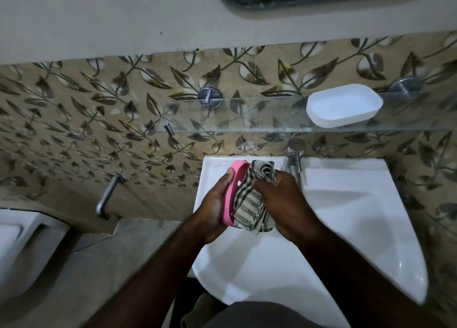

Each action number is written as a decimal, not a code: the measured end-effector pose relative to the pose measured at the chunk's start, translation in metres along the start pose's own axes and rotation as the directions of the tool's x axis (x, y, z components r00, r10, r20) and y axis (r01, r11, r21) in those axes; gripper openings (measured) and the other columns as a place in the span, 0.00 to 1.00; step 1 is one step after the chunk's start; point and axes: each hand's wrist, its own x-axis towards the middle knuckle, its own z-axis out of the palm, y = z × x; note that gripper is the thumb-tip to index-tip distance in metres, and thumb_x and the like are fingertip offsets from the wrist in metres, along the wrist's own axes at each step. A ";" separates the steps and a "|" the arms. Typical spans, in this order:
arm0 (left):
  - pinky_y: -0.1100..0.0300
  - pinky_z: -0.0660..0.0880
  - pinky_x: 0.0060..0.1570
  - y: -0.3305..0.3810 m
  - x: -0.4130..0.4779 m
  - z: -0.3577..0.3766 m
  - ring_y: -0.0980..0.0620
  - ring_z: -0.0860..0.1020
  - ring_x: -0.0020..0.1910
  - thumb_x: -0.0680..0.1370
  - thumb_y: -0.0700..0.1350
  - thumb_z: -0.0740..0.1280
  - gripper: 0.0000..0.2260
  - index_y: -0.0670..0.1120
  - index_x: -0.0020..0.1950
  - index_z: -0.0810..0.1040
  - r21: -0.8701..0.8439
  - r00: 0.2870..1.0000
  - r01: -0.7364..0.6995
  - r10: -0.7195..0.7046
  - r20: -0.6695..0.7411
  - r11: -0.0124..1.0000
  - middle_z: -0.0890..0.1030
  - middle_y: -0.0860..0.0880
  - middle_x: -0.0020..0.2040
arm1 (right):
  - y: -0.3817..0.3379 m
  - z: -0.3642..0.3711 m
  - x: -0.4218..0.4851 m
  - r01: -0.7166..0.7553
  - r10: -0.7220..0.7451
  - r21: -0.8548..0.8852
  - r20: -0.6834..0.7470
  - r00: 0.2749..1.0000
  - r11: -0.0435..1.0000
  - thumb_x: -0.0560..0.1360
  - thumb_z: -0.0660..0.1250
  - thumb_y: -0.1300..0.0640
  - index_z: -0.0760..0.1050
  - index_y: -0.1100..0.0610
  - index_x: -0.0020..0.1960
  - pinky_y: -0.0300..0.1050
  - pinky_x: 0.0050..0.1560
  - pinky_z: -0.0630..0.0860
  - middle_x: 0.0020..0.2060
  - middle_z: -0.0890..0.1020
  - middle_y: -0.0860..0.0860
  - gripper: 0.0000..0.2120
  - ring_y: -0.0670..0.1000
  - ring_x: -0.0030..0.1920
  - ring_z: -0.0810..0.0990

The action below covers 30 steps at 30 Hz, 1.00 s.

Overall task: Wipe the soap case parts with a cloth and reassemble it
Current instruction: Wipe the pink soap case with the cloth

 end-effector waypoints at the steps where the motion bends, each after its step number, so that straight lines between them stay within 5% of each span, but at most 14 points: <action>1: 0.51 0.77 0.57 0.000 -0.001 0.001 0.45 0.81 0.55 0.81 0.56 0.54 0.23 0.43 0.63 0.79 0.015 1.000 0.005 -0.005 0.008 1.000 0.82 0.40 0.59 | -0.001 0.002 0.001 0.048 -0.046 -0.056 0.022 0.999 0.997 0.73 0.63 0.63 0.79 0.62 0.45 0.63 0.49 0.80 0.41 0.85 0.60 0.06 0.62 0.46 0.84; 6: 0.54 0.77 0.54 0.016 -0.001 0.001 0.48 0.83 0.50 0.82 0.55 0.53 0.21 0.47 0.54 0.83 0.043 1.000 -0.010 0.009 0.024 0.999 0.84 0.44 0.52 | -0.002 0.005 -0.007 0.410 -0.337 -0.466 0.235 0.912 0.784 0.72 0.61 0.62 0.78 0.55 0.56 0.33 0.53 0.72 0.53 0.74 0.50 0.15 0.46 0.52 0.76; 9: 0.51 0.75 0.59 0.017 -0.001 0.000 0.46 0.82 0.53 0.82 0.56 0.53 0.22 0.44 0.60 0.79 0.025 1.000 -0.009 0.009 -0.004 1.000 0.84 0.43 0.55 | -0.004 -0.003 -0.004 0.496 -0.346 -0.539 0.361 0.866 0.681 0.74 0.60 0.50 0.74 0.48 0.62 0.41 0.50 0.75 0.58 0.73 0.46 0.17 0.47 0.54 0.78; 10: 0.50 0.75 0.60 0.016 -0.001 0.000 0.46 0.81 0.54 0.82 0.56 0.53 0.22 0.43 0.62 0.78 0.019 1.000 -0.017 0.017 -0.017 1.000 0.83 0.42 0.56 | -0.005 -0.007 0.000 0.506 -0.336 -0.627 0.378 0.863 0.593 0.75 0.63 0.48 0.71 0.46 0.65 0.43 0.47 0.75 0.60 0.72 0.46 0.19 0.49 0.54 0.78; 12: 0.50 0.76 0.59 0.015 -0.001 0.003 0.46 0.81 0.56 0.81 0.56 0.54 0.23 0.43 0.64 0.77 0.002 0.999 -0.033 0.033 -0.020 0.999 0.82 0.42 0.58 | -0.007 -0.013 0.007 0.526 -0.352 -0.827 0.440 0.826 0.200 0.74 0.67 0.51 0.64 0.46 0.73 0.47 0.42 0.73 0.63 0.70 0.51 0.29 0.55 0.55 0.77; 14: 0.53 0.78 0.54 0.015 0.000 0.005 0.47 0.83 0.52 0.80 0.57 0.55 0.22 0.44 0.61 0.79 -0.003 0.999 -0.053 0.053 -0.006 0.999 0.84 0.43 0.55 | -0.013 -0.012 0.009 0.470 -0.353 -0.881 0.422 0.835 0.059 0.74 0.66 0.52 0.62 0.49 0.74 0.48 0.39 0.70 0.59 0.71 0.54 0.30 0.59 0.53 0.76; 17: 0.54 0.80 0.50 0.016 0.001 0.002 0.47 0.83 0.50 0.77 0.59 0.58 0.23 0.45 0.59 0.80 0.063 0.993 -0.105 0.107 -0.042 0.993 0.84 0.43 0.54 | -0.014 -0.007 0.008 0.394 -0.323 -0.889 0.312 0.894 0.231 0.74 0.62 0.55 0.69 0.50 0.65 0.48 0.36 0.70 0.50 0.71 0.51 0.19 0.58 0.47 0.77; 21: 0.53 0.80 0.49 0.009 0.001 0.000 0.47 0.83 0.50 0.75 0.60 0.59 0.21 0.49 0.52 0.85 0.124 0.985 -0.144 0.154 -0.078 0.982 0.85 0.44 0.52 | -0.009 -0.002 0.001 0.337 -0.248 -0.801 0.242 0.938 0.494 0.72 0.60 0.58 0.71 0.54 0.45 0.52 0.45 0.74 0.45 0.74 0.54 0.02 0.61 0.46 0.78; 24: 0.53 0.79 0.48 0.009 0.001 0.000 0.47 0.82 0.45 0.74 0.62 0.60 0.24 0.45 0.54 0.83 0.144 0.976 -0.158 0.176 -0.128 0.977 0.84 0.42 0.48 | 0.000 0.003 -0.007 0.324 -0.182 -0.741 0.269 0.946 0.588 0.73 0.62 0.55 0.71 0.54 0.39 0.47 0.42 0.74 0.40 0.81 0.55 0.05 0.57 0.43 0.80; 27: 0.46 0.76 0.56 0.011 0.002 0.000 0.43 0.81 0.51 0.75 0.63 0.61 0.28 0.42 0.62 0.77 0.165 0.967 -0.173 0.199 -0.158 0.971 0.82 0.36 0.55 | 0.003 0.003 -0.009 0.033 0.107 -0.463 0.271 0.957 0.886 0.70 0.64 0.52 0.76 0.62 0.39 0.53 0.45 0.77 0.37 0.83 0.59 0.13 0.59 0.39 0.82; 30: 0.47 0.78 0.54 0.013 0.000 0.001 0.42 0.82 0.48 0.74 0.61 0.60 0.28 0.38 0.59 0.78 0.089 0.975 -0.158 0.170 -0.143 0.983 0.82 0.35 0.52 | -0.006 0.001 -0.009 -0.296 0.300 -0.070 0.376 0.877 0.953 0.67 0.64 0.57 0.79 0.64 0.43 0.54 0.46 0.76 0.37 0.80 0.62 0.11 0.59 0.37 0.79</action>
